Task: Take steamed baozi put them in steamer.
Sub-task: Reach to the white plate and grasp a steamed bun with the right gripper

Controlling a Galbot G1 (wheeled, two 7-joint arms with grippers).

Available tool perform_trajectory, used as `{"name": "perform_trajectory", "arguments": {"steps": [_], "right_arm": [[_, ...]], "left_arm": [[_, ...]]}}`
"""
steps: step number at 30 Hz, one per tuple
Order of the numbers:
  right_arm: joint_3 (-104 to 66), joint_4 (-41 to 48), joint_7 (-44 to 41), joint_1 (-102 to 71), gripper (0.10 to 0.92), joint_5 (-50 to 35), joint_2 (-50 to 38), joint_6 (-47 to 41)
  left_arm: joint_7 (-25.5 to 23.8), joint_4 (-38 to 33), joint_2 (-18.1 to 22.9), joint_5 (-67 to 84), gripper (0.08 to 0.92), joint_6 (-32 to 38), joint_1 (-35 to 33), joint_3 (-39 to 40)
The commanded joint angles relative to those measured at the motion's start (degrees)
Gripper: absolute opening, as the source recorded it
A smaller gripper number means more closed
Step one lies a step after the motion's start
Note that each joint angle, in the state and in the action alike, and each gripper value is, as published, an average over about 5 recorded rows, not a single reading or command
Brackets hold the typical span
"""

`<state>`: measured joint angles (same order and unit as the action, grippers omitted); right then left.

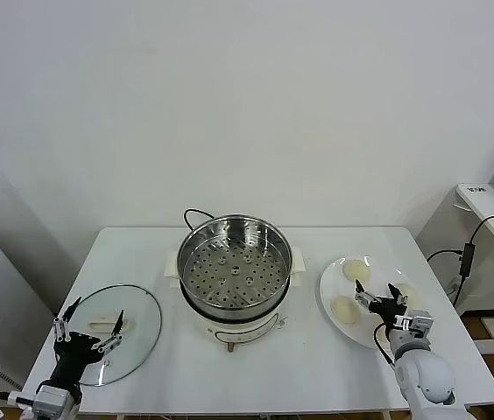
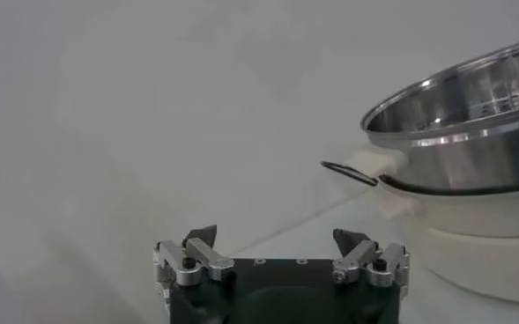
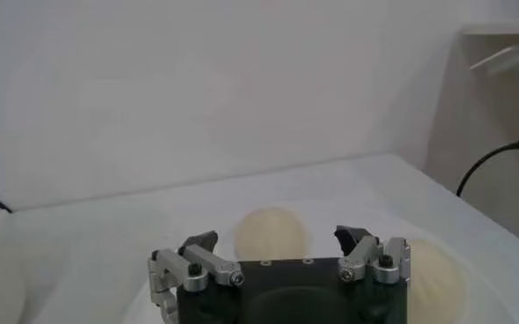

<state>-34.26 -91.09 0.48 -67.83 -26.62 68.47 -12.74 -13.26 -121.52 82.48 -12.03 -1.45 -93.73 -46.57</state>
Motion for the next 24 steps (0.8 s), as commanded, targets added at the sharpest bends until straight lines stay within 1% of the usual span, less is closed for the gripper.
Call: {"name": "perform_trajectory", "arguments": {"steps": [1, 4, 7, 9, 14, 16, 19, 24], "right_arm": [[-0.1, -0.3, 0.1, 0.0, 0.823, -0.5, -0.3, -0.5], [0.1, 0.4, -4.9, 0.3, 0.823, 0.7, -3.5, 1.2], [0.7, 3.5, -17.0, 2.4, 0.823, 5.1, -11.3, 4.8], [1.2, 7.4, -25.5, 5.7, 0.823, 9.8, -16.7, 7.5], [6.9, 21.6, -49.0, 21.5, 0.823, 25.0, -27.5, 20.0], [11.3, 24.7, -56.2, 27.8, 0.823, 30.9, -30.3, 22.3], [18.7, 27.3, -64.5, 37.0, 0.823, 36.7, -32.5, 22.9], [32.8, 30.5, -72.6, 50.6, 0.823, 43.8, -32.6, 21.9]], "left_arm": [[-0.2, 0.1, 0.1, 0.1, 0.823, 0.2, 0.0, 0.0], [-0.3, 0.1, 0.0, 0.5, 0.823, 0.9, -0.1, 0.0], [-0.4, -0.1, -0.2, 0.9, 0.823, 1.4, -0.4, 0.0], [-0.4, -0.1, -0.3, 1.1, 0.823, 1.6, -0.5, 0.0], [-0.4, 0.3, -0.1, 0.9, 0.823, 1.7, -0.2, 0.2], [-0.4, 0.4, -0.1, 0.8, 0.823, 1.6, 0.0, 0.4], [-0.4, 0.2, -0.1, 0.7, 0.823, 1.5, 0.1, 0.3], [-0.3, 0.1, 0.0, 0.7, 0.823, 1.5, 0.0, -0.1]]}}
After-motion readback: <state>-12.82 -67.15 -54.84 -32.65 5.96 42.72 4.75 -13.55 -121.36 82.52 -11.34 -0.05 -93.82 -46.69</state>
